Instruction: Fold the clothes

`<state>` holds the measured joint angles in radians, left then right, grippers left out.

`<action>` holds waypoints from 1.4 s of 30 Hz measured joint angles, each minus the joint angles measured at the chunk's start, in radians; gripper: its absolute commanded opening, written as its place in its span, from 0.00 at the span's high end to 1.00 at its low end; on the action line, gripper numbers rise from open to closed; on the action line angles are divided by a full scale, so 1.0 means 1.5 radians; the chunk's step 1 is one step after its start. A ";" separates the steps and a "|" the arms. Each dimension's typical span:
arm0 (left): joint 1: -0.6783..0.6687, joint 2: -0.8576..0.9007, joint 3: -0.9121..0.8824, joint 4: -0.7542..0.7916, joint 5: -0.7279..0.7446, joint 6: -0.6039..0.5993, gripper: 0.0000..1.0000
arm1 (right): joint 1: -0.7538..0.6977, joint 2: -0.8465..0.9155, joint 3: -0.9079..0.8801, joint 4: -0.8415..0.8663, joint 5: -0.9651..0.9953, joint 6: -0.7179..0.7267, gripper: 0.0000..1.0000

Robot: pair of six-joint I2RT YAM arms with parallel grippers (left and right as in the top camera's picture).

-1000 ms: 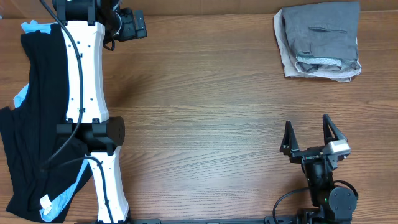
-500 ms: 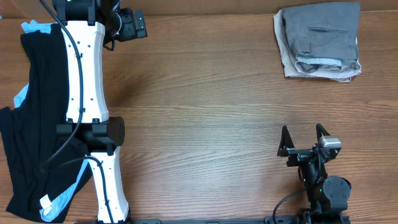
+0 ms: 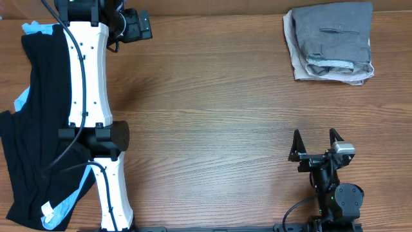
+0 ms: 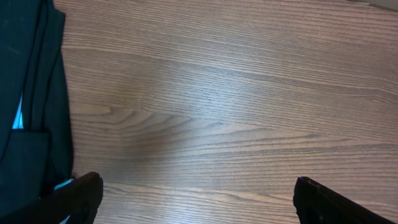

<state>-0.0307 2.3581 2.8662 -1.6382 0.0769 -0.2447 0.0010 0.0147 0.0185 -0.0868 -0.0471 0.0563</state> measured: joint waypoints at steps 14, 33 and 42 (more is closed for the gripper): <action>0.000 0.000 0.000 0.000 0.000 0.000 0.00 | 0.000 0.000 0.000 0.000 0.002 0.000 0.00; -0.001 0.000 0.000 0.000 0.000 0.000 0.00 | 0.000 0.000 0.000 0.000 0.002 0.001 0.00; -0.034 -0.115 -0.151 0.005 -0.002 0.000 0.00 | 0.000 0.000 0.000 0.001 0.002 0.000 0.00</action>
<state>-0.0822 2.1853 2.6404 -1.6310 0.0742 -0.2447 0.0010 0.0147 0.0185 -0.0860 -0.0448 0.0566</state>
